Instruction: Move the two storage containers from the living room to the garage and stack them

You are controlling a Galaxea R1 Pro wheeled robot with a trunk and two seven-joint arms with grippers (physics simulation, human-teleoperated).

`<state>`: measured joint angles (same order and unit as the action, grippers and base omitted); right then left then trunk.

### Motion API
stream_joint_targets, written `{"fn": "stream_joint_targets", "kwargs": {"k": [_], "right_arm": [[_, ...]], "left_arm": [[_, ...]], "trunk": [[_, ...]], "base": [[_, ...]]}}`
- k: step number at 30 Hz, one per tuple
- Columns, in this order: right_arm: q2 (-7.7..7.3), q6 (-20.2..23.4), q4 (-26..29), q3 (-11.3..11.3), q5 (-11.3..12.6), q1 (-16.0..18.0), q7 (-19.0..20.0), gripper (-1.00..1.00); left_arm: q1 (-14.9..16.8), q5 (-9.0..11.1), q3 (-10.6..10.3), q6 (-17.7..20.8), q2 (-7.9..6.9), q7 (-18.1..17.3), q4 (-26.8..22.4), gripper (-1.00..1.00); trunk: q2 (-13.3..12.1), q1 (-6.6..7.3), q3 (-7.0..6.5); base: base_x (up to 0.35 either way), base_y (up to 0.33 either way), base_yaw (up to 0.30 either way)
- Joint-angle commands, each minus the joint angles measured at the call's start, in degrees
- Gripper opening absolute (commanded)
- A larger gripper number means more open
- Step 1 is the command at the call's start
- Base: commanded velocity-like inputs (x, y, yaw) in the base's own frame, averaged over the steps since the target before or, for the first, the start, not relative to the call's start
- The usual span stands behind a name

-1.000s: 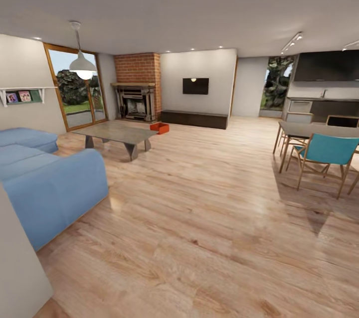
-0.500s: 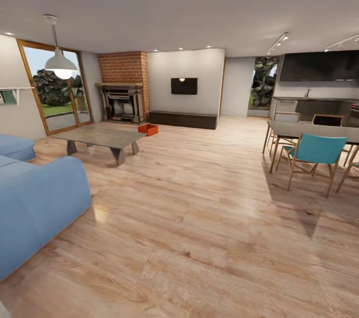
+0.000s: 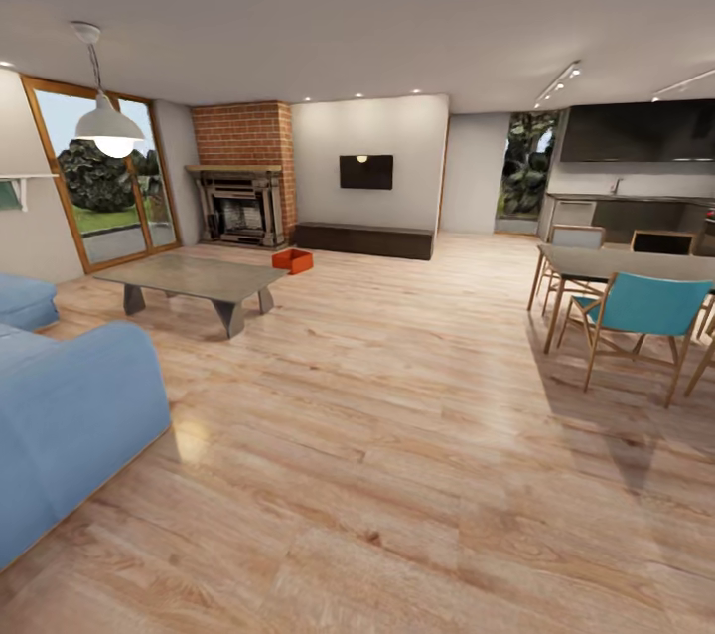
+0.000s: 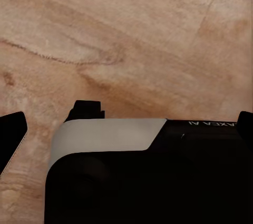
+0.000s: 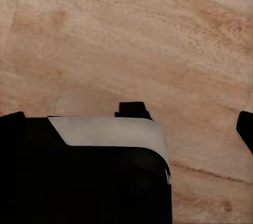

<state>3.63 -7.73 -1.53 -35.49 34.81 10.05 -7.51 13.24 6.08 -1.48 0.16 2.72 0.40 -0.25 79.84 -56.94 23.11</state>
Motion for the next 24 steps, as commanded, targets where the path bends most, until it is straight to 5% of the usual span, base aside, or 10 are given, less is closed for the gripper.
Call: {"fn": "stream_joint_targets", "kwargs": {"k": [1, 24], "right_arm": [[0.06, -0.2, -0.1, -0.5, 0.4, 0.1, -0.1, 1.00], [0.06, -0.2, -0.1, -0.5, 0.4, 0.1, 0.0, 1.00]], "left_arm": [[0.0, 0.6, -0.2, 0.0, 0.01, 0.0, 0.0, 1.00], [0.0, 0.6, -0.2, 0.0, 0.01, 0.0, 0.0, 1.00]], "trunk": [[0.0, -0.03, 0.06], [0.0, -0.03, 0.06]], "base": [[0.320, 0.000, 0.000], [0.320, 0.000, 0.000]]}}
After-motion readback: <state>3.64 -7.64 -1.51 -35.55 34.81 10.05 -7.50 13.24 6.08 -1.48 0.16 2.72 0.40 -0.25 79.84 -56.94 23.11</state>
